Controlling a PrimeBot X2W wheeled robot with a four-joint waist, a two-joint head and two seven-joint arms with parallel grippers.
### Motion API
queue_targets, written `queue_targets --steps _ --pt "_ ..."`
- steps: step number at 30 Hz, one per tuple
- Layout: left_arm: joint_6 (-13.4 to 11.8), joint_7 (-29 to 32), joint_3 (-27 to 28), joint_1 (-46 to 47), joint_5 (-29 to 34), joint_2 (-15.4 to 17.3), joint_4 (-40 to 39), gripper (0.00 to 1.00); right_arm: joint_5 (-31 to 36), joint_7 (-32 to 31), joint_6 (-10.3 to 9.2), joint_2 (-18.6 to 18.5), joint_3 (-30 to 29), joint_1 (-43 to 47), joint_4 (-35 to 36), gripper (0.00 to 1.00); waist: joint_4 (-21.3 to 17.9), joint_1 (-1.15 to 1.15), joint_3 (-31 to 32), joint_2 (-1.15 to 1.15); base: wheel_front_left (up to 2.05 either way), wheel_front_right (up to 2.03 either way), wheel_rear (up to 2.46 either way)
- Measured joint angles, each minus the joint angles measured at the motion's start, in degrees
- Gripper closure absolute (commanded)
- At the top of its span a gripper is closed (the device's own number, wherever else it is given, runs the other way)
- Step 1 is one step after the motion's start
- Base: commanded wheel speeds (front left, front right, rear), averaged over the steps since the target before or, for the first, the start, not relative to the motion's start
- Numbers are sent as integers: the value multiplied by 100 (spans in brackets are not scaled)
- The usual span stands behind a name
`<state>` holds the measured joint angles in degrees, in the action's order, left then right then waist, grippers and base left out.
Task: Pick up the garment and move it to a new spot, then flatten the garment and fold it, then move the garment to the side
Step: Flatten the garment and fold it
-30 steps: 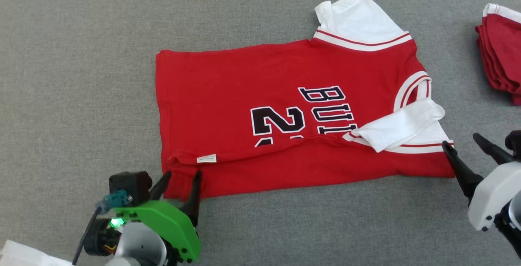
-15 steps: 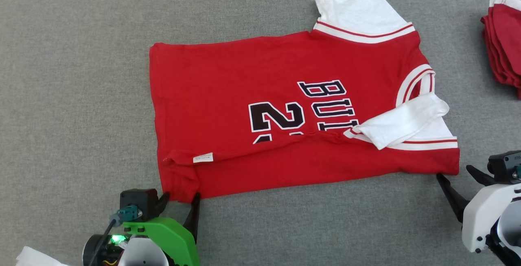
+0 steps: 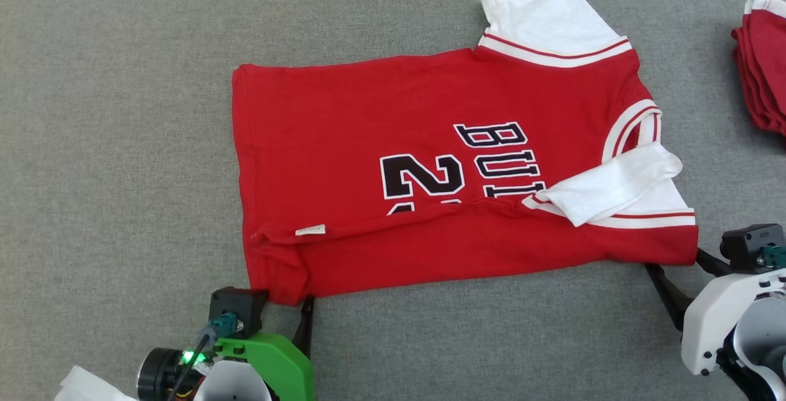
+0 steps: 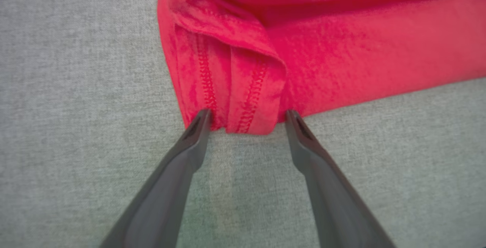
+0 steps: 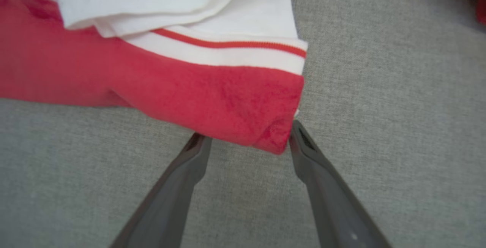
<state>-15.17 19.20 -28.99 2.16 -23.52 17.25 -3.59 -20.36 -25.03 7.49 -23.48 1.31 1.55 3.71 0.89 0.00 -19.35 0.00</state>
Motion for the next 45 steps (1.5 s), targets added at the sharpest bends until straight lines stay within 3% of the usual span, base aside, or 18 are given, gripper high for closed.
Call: queue_targets --steps 2,3,6,7,8,9,10,11,12,16,22,32,38,45 --pt "-49 12 -2 26 92 29 49 28 -1 19 0 29 32 -33 -10 0 -9 0 -4 0 0 0 0" --pt "-60 2 10 29 93 22 67 45 -1 25 0 35 43 -49 -16 0 -12 0 -7 0 0 0 0" --pt "-99 -45 58 54 97 36 135 76 -2 41 0 36 59 -74 -59 0 -19 0 -32 0 0 0 0" --pt "-99 -49 74 66 97 55 158 94 -1 35 0 35 74 -81 -96 0 -22 0 -44 0 0 0 0" --pt "-98 -65 88 81 94 81 177 100 -4 9 0 38 88 -97 -134 0 -23 0 -53 0 0 0 0" --pt "-96 -70 110 88 85 90 183 100 -13 -11 0 40 103 -111 -162 0 -22 0 -59 0 0 0 0" --pt "-80 -73 120 97 64 98 189 100 -20 -16 0 38 127 -126 -191 20 -20 0 -62 0 0 0 0" --pt "-60 -93 143 96 15 103 186 100 -29 1 1 67 85 -153 -232 63 -16 0 -64 0 0 0 0" --pt "-43 -100 174 96 -75 96 176 100 -62 15 1 115 34 -190 -278 100 -12 0 -65 0 0 0 0" --pt "71 -103 310 73 -348 94 63 100 -348 -63 0 192 -5 -298 -416 100 19 0 -39 0 0 0 0" --pt "537 134 428 -10 -981 221 -321 100 -798 -219 1 177 -223 -346 -461 100 79 0 46 0 0 0 0" --pt "1323 888 577 -363 -1915 1007 -905 100 -1346 -662 5 -229 -662 -72 -89 100 107 0 279 0 0 0 0" --pt "1538 985 612 -824 -2404 1083 -888 100 -1524 -978 5 -231 -767 426 162 100 78 0 411 0 0 0 0" --pt "1680 840 564 -1262 -2520 1196 -602 58 -1517 -1069 7 -237 -730 833 212 100 49 0 499 0 0 0 0"
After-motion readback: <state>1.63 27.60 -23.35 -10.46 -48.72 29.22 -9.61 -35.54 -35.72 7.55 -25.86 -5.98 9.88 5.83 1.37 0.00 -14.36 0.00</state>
